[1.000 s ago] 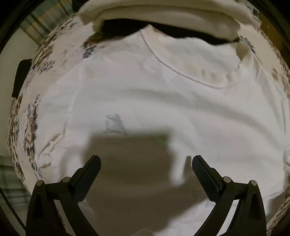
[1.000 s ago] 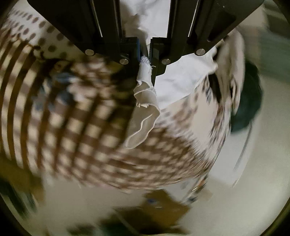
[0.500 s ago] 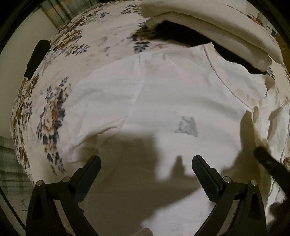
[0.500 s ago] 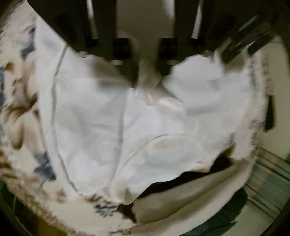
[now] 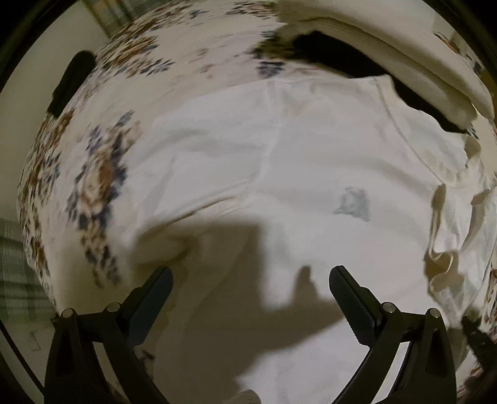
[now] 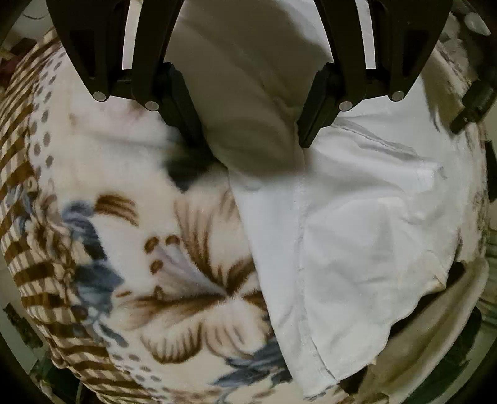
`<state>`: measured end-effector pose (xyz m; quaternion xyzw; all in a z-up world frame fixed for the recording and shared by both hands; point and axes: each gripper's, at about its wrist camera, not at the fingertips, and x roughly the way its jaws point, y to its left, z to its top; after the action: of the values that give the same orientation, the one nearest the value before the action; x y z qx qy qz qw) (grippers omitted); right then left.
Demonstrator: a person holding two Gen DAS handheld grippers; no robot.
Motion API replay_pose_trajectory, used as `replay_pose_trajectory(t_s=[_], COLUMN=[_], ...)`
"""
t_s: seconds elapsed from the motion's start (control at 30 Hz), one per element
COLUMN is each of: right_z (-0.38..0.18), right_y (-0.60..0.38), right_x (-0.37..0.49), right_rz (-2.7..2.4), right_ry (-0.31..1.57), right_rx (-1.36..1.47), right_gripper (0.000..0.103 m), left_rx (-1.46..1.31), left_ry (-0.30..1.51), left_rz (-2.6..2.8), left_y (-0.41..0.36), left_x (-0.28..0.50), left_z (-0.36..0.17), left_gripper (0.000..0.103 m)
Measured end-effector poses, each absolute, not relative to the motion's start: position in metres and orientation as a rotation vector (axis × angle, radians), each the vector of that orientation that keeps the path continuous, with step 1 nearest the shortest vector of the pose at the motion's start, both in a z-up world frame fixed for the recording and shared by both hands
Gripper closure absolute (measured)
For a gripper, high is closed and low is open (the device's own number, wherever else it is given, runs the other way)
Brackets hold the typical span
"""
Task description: Fold small clothes
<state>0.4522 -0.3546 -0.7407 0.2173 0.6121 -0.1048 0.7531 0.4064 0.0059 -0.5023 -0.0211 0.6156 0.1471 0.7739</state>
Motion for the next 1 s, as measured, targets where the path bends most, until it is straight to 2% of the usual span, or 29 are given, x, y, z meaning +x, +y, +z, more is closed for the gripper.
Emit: replay_pose_trajectory(t_s=[0.2,0.3,0.4,0.57,0.7,1.0], right_z=[-0.696,-0.713,-0.741,-0.722,-0.713,-0.707], right_y=[-0.326,-0.307,-0.285,-0.280,-0.290,-0.273], right_x=[0.446,0.462,0.470,0.433,0.411,0.385], right_rz=[-0.172,-0.151,-0.121,-0.162,-0.205,-0.193], right_ry=[1.195,1.266,1.442,1.378,1.355,1.362], right_rx=[0.450,0.433,0.395,0.410,0.452,0.430], right_gripper=[0.037,0.037,0.037,0.037,0.037,0.037], left_rx=[-0.176,-0.311,-0.482,-0.817,-1.156,-1.334], left_ry=[1.350,1.358,1.345,1.282,1.179,1.092], left_rz=[0.434,0.512,0.582,0.603,0.536,0.552], left_y=[0.072,0.115,0.158,0.203,0.209,0.184], left_x=[0.378,0.361,0.341,0.322,0.310,0.318], left_z=[-0.498,-0.504,-0.517,-0.544,-0.566,-0.603], left_gripper=[0.000,0.000,0.000,0.000,0.000,0.001])
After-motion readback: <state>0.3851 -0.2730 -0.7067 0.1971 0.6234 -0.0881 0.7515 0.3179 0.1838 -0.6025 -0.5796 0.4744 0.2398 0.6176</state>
